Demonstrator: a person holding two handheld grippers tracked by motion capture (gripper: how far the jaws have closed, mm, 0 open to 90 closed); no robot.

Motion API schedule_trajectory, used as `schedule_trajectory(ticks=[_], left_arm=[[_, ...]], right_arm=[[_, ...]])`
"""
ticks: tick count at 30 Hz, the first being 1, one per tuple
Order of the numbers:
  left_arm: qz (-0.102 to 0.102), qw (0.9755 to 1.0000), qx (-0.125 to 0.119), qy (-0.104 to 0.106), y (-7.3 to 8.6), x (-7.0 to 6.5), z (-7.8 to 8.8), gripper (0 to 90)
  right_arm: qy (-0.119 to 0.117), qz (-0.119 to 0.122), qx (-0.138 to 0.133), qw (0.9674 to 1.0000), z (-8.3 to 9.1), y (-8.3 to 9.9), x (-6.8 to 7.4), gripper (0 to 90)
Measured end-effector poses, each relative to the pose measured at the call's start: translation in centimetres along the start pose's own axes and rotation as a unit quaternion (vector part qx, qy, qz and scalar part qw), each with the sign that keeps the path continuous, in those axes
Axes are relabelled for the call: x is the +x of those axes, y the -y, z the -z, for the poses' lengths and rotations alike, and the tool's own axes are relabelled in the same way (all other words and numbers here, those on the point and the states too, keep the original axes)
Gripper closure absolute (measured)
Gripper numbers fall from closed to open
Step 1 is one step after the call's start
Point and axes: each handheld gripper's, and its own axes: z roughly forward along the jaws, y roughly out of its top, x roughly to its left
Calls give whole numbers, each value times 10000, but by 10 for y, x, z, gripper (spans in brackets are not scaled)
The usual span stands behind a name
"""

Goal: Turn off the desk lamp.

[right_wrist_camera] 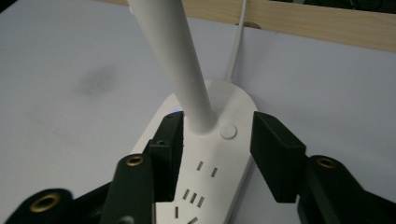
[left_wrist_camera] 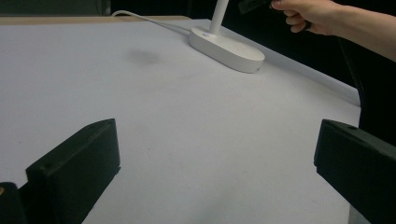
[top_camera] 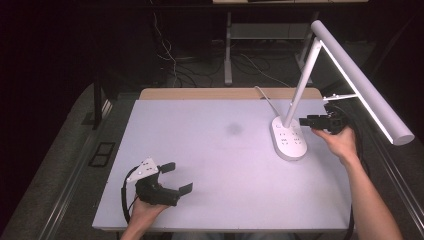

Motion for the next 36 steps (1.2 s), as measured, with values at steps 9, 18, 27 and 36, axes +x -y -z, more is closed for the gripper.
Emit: schedule_trajectory(ticks=[9,18,27,36], left_arm=[[17,10000,19,-19,1,1,0,0],[45,10000,17,-38,1,3,1,0],[65,10000,14,-67,0,5,1,0],[109,9999,-7,-87,1,6,1,0]], right_arm=[[-315,-187,-71,9993,-13,1,-11,754],[-452,-380,6,9983,-31,1,-18,898],[-386,-379,144,9984,-48,-2,-21,899],[-336,-441,338,9979,-61,3,-24,900]])
